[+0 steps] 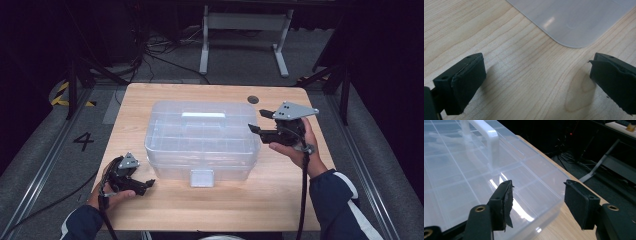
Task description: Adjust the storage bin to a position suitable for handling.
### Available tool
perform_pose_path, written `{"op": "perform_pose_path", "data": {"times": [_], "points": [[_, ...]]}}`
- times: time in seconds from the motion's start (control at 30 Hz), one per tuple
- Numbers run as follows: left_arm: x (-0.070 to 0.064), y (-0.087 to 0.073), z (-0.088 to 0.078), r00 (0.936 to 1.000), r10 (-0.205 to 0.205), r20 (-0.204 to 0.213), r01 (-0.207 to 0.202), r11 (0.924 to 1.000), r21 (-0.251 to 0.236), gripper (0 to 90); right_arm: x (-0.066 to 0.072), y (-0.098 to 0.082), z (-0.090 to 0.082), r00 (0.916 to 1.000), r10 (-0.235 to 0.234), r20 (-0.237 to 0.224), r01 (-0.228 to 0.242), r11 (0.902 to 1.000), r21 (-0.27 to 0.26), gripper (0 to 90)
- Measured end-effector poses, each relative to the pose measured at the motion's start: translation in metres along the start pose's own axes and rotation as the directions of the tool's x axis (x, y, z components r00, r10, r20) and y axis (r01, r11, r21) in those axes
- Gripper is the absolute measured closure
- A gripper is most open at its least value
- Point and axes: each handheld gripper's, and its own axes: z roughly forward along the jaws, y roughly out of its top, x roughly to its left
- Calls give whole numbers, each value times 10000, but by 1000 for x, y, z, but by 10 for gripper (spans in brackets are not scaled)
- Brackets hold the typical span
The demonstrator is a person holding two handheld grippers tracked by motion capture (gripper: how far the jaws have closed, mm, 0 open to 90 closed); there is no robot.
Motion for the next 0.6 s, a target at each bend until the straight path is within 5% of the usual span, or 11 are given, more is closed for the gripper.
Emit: {"op": "perform_pose_path", "data": {"times": [0.6], "points": [[0,0,0,10000,-11,-11,11,10000,-4,8,18,28,38,9952,-621,-754,654,9969,430,475]]}}
